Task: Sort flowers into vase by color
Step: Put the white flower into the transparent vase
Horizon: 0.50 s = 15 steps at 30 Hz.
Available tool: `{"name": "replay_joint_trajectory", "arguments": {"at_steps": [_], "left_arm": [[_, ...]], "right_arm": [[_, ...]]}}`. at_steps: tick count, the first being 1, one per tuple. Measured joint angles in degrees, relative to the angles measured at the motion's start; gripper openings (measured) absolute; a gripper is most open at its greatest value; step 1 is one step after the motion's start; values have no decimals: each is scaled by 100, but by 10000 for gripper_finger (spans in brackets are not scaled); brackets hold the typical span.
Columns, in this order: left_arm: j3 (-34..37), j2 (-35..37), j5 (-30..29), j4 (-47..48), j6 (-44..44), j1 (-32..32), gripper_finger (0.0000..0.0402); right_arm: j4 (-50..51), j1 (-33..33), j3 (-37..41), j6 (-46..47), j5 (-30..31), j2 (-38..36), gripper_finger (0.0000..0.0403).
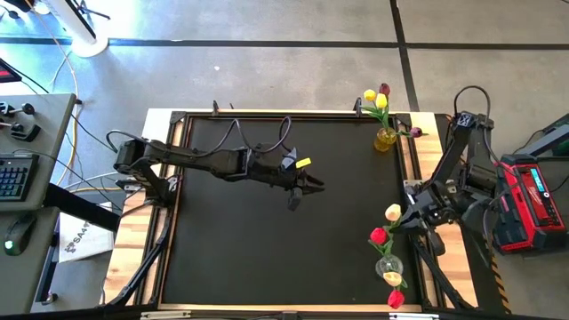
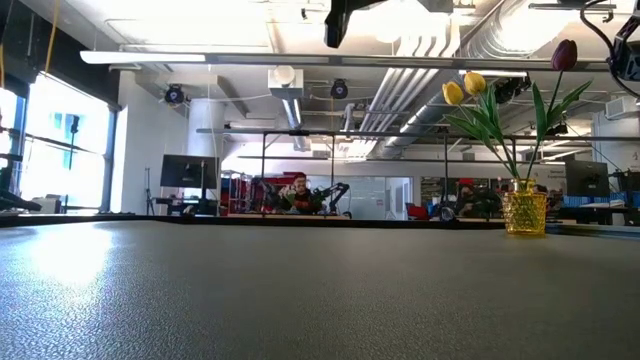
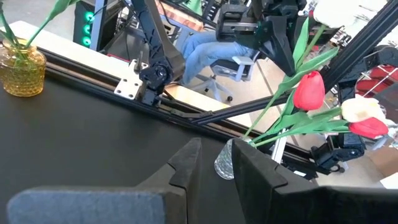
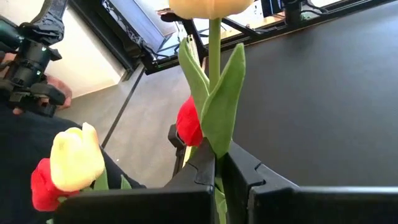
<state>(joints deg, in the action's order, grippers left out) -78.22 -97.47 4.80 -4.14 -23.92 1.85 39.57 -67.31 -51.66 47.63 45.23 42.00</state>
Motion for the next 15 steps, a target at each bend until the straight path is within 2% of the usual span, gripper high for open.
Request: {"name": "replay_joint_trajectory", "arguments": {"at_steps": [8,12,15], "left_arm": [[0,0,0,0,-6,4,75],[0,0,0,0,-4,4,75],[0,0,1,0,-4,4,75]], "right_arm": [[97,0,-44,-34,27,-127,0],[302,7,-271,-283,278,-203,0],[325,5,-338,-223,188,-238,0]]}}
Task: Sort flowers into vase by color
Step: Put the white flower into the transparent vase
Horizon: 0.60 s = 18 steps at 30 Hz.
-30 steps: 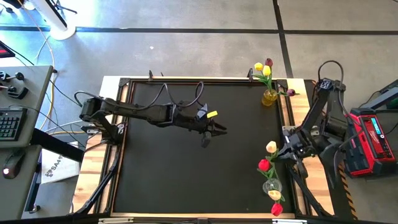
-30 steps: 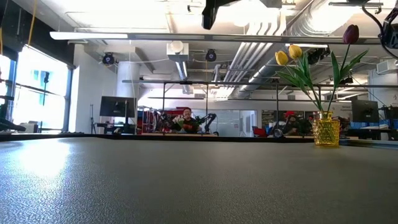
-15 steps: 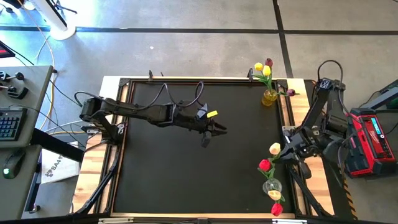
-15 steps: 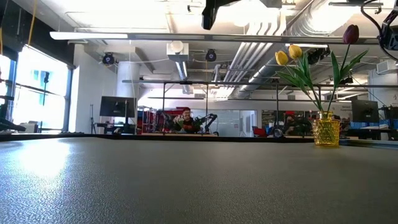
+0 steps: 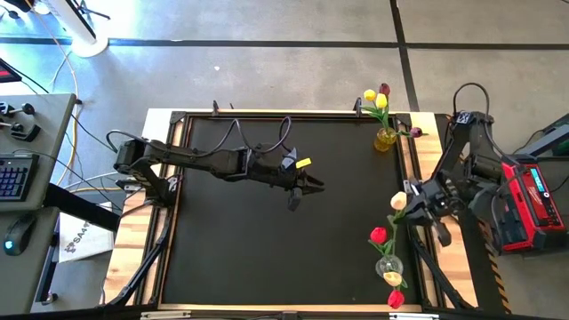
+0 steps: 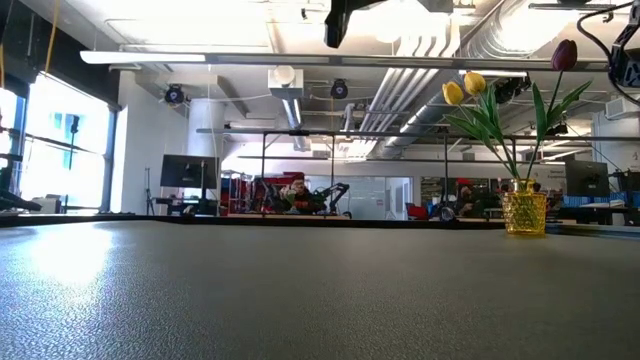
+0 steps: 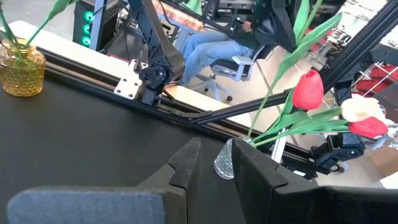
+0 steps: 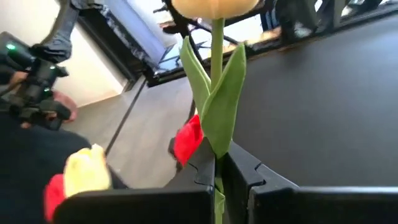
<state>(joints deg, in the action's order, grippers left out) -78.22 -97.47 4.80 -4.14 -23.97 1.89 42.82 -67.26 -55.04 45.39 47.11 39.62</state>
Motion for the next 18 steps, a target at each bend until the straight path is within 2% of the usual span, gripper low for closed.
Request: {"name": "replay_joint_trajectory", "arguments": {"at_steps": [6,18], "left_arm": [[0,0,15,0,2,21,75],[0,-2,15,2,-42,20,75]], "right_arm": [[37,-3,0,261,-374,117,0],[89,-5,-5,266,-191,548,0]]}}
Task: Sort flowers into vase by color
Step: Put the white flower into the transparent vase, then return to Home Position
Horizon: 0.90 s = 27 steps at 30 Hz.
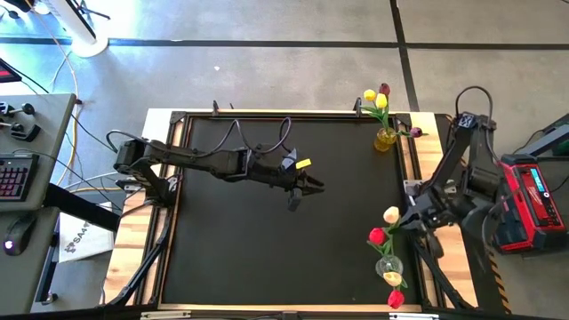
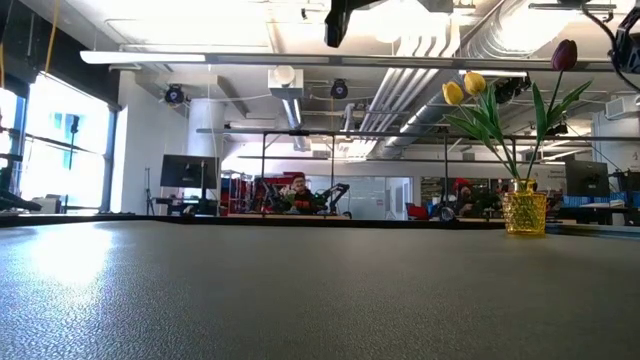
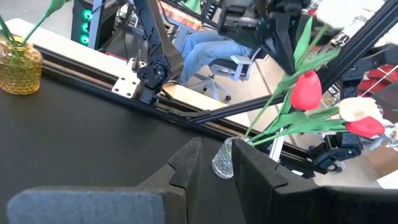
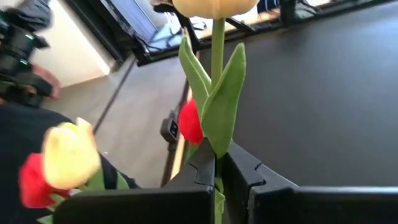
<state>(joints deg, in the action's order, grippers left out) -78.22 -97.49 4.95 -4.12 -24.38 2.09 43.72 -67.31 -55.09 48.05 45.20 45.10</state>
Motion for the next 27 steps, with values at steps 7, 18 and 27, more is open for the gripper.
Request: {"name": "replay_joint_trajectory", "arguments": {"at_steps": [7,18,27], "left_arm": [[0,0,0,-1,-45,0,75],[0,0,-98,-4,-100,0,77],[2,0,-104,-128,-100,12,77]], "right_arm": [[357,0,0,908,-130,317,0],[388,2,0,1816,-1026,326,75],[523,0,0,2817,-2662,322,139]]}}
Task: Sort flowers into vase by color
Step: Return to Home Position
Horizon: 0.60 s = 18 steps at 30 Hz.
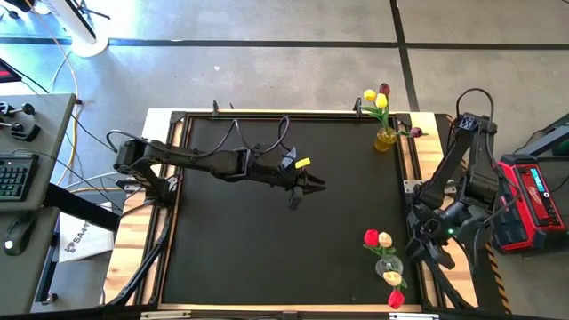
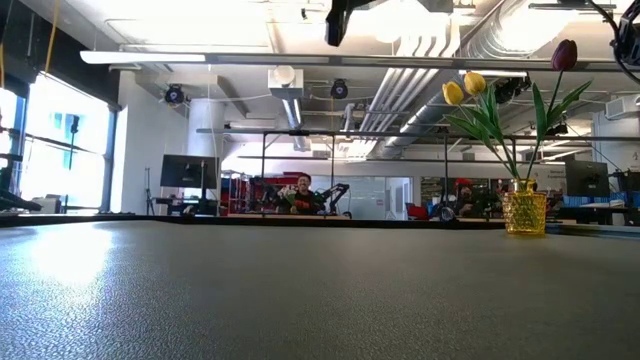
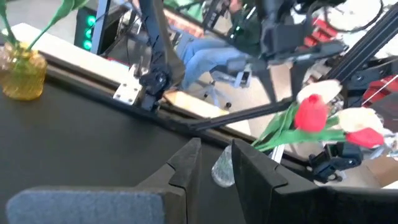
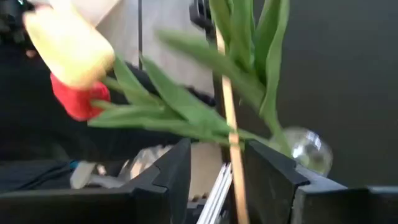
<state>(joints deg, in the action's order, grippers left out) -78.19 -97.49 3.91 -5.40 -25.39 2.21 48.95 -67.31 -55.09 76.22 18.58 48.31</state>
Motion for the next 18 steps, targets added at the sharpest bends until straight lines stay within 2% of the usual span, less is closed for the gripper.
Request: {"name": "replay_joint_trajectory", "arguments": {"at_steps": [4,7,12,15,18], "left_arm": [[0,0,-1,-141,2,65,76],[0,0,1,-129,-1,93,76],[0,0,21,-63,-454,37,76],[11,149,278,218,-674,-106,76],[9,454,193,615,-693,-215,76]], "right_arm": [[164,0,0,339,-581,-1,137],[343,0,0,376,-613,-47,130],[807,0,0,242,127,-240,111],[1673,23,0,316,599,-375,95],[2641,143,0,703,1311,-474,80]]}}
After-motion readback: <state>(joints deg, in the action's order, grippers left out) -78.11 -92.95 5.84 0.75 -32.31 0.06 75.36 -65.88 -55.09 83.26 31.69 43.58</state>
